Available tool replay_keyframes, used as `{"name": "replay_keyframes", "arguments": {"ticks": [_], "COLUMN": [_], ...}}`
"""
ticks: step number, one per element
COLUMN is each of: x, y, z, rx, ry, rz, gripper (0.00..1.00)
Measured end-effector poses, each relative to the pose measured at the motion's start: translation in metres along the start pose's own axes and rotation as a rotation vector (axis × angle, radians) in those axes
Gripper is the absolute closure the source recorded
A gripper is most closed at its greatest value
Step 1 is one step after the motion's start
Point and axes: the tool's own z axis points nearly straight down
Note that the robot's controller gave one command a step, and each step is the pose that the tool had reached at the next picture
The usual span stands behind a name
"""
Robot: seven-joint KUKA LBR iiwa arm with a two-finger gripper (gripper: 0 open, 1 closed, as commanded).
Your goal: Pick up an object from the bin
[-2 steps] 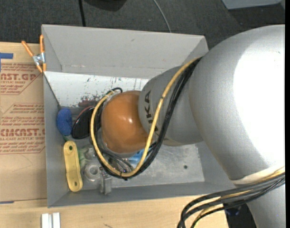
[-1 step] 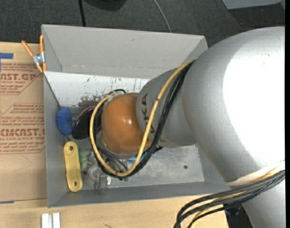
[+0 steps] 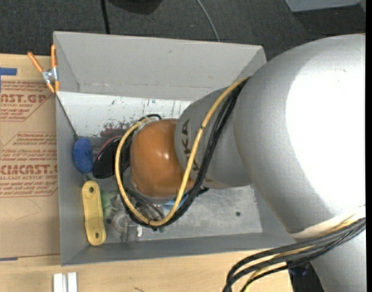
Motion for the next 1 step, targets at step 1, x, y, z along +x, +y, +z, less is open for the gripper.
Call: {"name": "replay_keyframes", "arguments": {"ticks": [1], "x": [0.0007], "y": [-0.0001], "z": [-0.0028], "rx": [0.000], "ry": [0.001], "rz": [0.000], "gripper": [1.00]}}
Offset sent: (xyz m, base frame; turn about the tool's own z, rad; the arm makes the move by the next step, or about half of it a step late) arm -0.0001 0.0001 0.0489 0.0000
